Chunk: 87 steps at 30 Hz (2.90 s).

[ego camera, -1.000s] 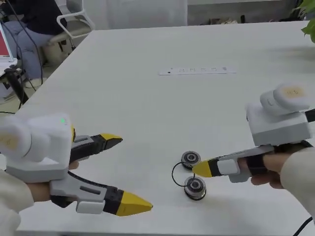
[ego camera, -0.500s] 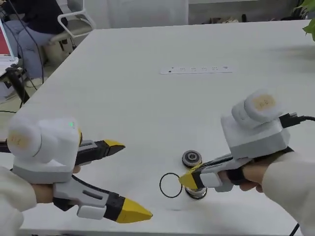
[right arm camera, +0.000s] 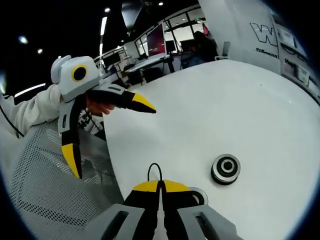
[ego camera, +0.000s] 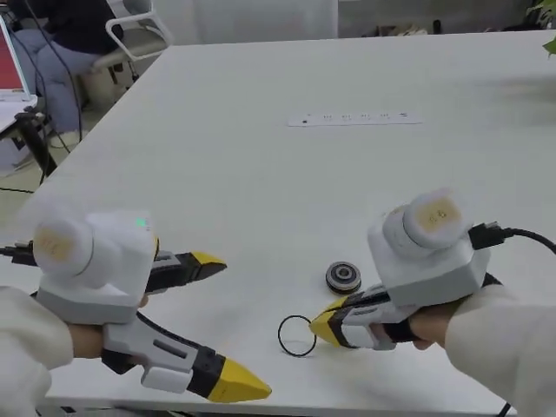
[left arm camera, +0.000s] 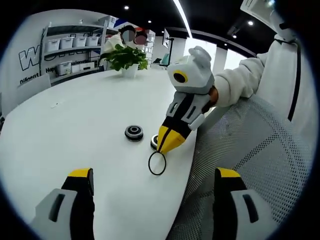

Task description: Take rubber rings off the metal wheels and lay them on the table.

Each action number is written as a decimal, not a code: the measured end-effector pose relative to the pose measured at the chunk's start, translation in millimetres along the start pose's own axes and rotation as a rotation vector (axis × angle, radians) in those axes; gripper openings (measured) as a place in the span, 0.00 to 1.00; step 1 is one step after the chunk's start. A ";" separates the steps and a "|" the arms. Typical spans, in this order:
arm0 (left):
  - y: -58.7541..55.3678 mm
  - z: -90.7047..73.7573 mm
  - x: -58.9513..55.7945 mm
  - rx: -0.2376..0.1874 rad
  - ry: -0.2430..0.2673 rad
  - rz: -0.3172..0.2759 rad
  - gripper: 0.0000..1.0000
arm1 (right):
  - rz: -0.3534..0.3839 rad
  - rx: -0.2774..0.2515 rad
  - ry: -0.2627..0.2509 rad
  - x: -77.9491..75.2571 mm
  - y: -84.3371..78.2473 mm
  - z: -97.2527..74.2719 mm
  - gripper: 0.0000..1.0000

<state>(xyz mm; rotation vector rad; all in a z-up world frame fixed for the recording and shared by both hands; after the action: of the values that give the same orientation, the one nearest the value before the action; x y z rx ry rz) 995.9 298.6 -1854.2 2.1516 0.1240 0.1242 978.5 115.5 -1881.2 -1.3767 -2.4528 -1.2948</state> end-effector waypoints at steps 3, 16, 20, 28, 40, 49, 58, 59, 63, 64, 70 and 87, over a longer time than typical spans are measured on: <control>-1.6 0.4 -0.4 0.012 -0.006 0.001 0.99 | -0.020 -0.002 -0.016 -1.7 -0.3 0.2 0.00; -3.1 1.3 -1.7 0.022 -0.021 -0.005 0.99 | -0.049 -0.009 -0.060 -8.3 0.9 -1.7 0.00; -3.5 1.5 -1.8 0.023 -0.023 -0.007 0.99 | -0.048 -0.012 -0.066 -8.8 1.3 -2.5 0.03; -2.3 1.0 -1.9 0.012 -0.019 -0.021 0.99 | -0.023 -0.022 -0.066 -10.9 2.8 -5.6 0.04; -2.0 1.9 -3.5 0.024 -0.022 -0.010 0.99 | -0.035 -0.035 -0.028 -4.7 7.5 -12.1 0.06; -3.4 2.4 -4.2 0.038 -0.032 0.000 0.99 | -0.012 -0.096 -0.027 -7.5 19.1 -24.2 0.13; 0.4 2.7 -2.3 0.025 -0.021 0.015 0.96 | 0.024 -0.158 -0.027 -13.4 28.4 -38.9 0.14; 0.6 2.7 -1.6 0.022 -0.016 0.017 0.96 | 0.028 -0.164 -0.027 -14.5 28.8 -40.6 0.15; 3.4 1.8 0.3 0.001 -0.004 0.018 0.94 | 0.056 -0.190 -0.032 -19.1 29.1 -48.5 0.15; 3.9 1.8 0.6 -0.002 -0.001 0.022 0.94 | 0.060 -0.194 -0.033 -21.8 29.3 -50.1 0.15; 5.9 1.1 1.5 -0.021 -0.002 0.013 0.90 | 0.087 -0.189 -0.018 -34.2 18.5 -58.7 0.20; 28.4 -8.6 9.8 -0.163 0.089 0.023 0.75 | -0.022 0.031 0.067 -40.9 -13.1 -43.9 0.29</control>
<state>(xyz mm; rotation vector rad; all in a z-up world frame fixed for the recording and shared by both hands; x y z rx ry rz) 1005.6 291.4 -1825.3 1.9857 0.1365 0.2358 979.0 54.2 -1877.8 -1.2808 -2.4407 -1.2794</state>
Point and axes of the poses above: the centre of the closed fingertips' face, and the gripper's own axes: z roughly forward along the fingers, x roughly to its left, y roughly out of its top, the point moved 9 cm from there along -z, roughly backward along the fingers, and after that the axes turned 11 degrees about z, right-handed, at the moved point
